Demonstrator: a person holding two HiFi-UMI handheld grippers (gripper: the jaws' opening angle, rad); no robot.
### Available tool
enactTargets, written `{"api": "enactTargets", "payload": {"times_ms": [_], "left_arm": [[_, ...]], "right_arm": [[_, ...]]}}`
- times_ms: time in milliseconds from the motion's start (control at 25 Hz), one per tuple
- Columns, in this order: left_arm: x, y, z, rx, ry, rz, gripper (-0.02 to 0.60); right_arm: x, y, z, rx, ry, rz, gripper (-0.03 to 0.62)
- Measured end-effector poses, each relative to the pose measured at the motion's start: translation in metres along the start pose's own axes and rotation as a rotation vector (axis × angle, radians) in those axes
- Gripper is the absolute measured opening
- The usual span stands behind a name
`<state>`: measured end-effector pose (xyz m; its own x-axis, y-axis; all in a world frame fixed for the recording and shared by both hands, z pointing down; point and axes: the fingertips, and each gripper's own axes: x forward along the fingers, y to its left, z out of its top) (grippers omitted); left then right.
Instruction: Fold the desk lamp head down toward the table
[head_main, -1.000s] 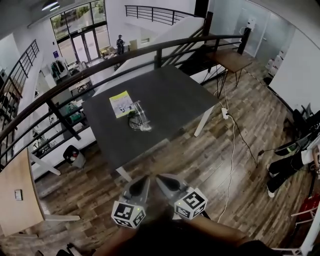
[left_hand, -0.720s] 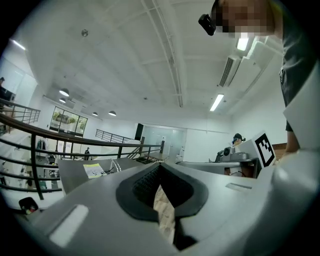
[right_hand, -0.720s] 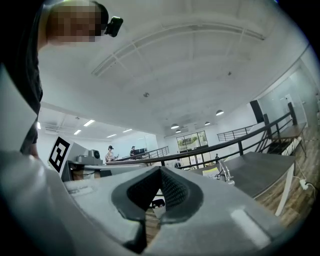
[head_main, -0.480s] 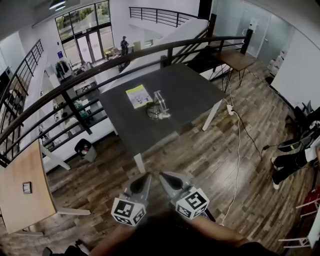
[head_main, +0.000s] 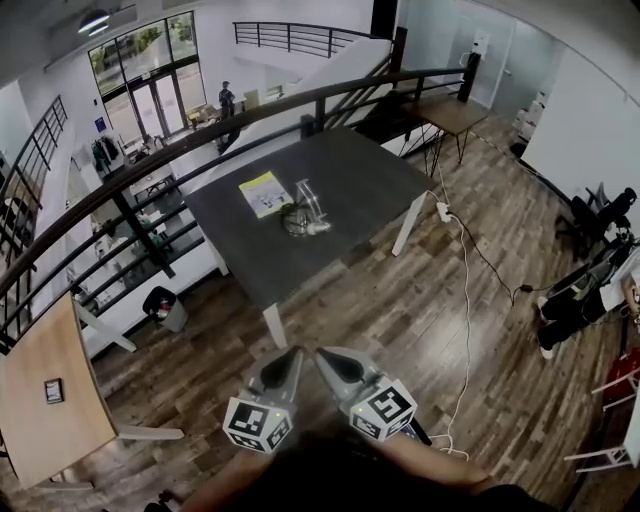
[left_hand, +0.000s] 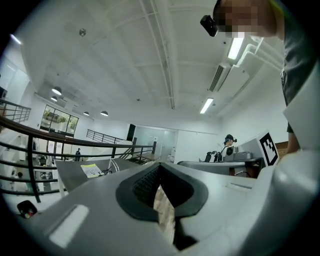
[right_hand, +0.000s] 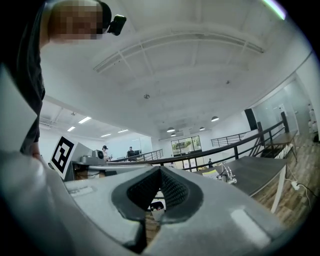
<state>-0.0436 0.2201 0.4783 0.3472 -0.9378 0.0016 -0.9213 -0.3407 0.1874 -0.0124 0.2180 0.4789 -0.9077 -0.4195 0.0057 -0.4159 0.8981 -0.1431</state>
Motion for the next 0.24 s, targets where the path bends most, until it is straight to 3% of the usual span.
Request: {"api": "enactTargets", "payload": {"times_ms": [240], "left_arm": [[0.0031, 0.0020, -0.0044, -0.010, 0.007, -0.004, 0.000]], "right_arm": [[-0.0008, -0.0060, -0.0019, -0.003, 0.009, -0.010, 0.002]]}}
